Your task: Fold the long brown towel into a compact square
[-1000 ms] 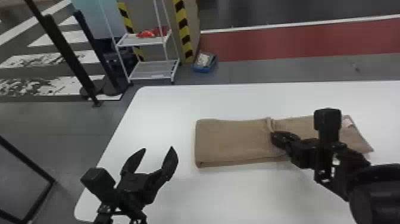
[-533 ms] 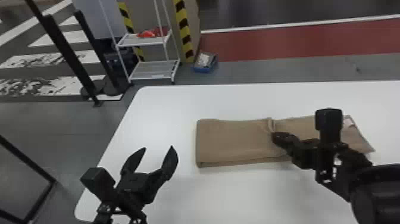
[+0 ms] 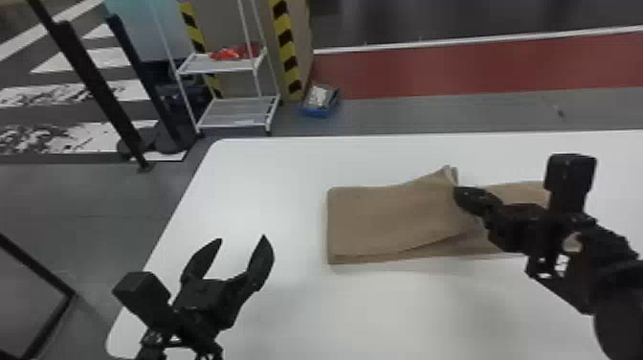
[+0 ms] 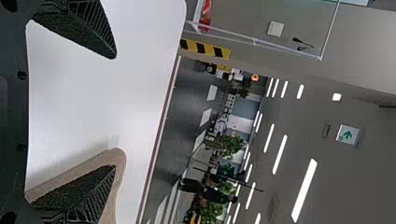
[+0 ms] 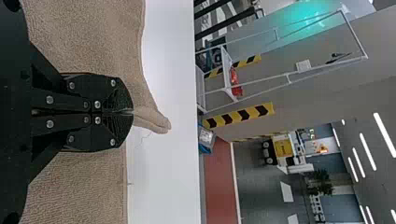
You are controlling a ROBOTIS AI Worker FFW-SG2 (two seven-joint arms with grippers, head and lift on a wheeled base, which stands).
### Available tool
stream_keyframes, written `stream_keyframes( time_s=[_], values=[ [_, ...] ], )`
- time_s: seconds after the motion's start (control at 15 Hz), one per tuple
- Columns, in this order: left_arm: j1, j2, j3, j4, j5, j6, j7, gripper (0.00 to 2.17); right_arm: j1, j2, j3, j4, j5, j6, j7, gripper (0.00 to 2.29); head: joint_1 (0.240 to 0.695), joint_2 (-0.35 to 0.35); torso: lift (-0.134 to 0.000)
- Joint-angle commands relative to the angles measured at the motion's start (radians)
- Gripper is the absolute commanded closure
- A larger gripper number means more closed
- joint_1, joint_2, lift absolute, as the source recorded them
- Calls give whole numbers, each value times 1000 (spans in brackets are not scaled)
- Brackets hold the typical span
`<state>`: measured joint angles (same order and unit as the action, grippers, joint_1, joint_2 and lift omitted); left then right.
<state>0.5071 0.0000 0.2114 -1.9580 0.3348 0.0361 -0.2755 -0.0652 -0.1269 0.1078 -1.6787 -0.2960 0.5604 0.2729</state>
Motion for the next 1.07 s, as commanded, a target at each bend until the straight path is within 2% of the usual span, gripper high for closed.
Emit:
stream_keyframes(
  time_s=[0.0, 0.13, 0.27, 0.4, 0.6, 0.73, 0.93, 1.0],
  values=[
    [-5, -3, -1, 5, 1, 0, -1, 29, -5, 0, 0, 51, 11, -9, 3, 1301, 695, 182, -123],
    [-7, -3, -1, 4, 0, 0, -1, 29, -2, 0, -16, 37, -2, -3, 16, 1301, 695, 177, -123],
    [-2, -3, 5, 1, 1, 0, -2, 29, 25, -2, -114, -65, -41, 37, 25, 1301, 695, 176, -123],
    [-1, -3, 11, 4, 10, -3, -2, 29, 47, -5, -178, -78, -64, 68, 32, 1301, 695, 149, -123],
    [-12, -3, 3, 14, 12, -3, -2, 29, 22, -5, -155, 27, -38, 40, 34, 1301, 695, 112, -123],
    [-12, -3, 2, 11, 10, -3, -2, 29, 2, -5, -158, 43, -48, 37, 40, 1301, 695, 104, -123],
    [-2, -3, 20, 10, 12, -3, -2, 29, 21, -8, -315, -38, -141, 80, 55, 1301, 695, 98, -123],
    [-4, -3, 22, 14, 17, -3, -2, 29, 21, -11, -332, -26, -147, 80, 55, 1301, 695, 70, -123]
  ],
)
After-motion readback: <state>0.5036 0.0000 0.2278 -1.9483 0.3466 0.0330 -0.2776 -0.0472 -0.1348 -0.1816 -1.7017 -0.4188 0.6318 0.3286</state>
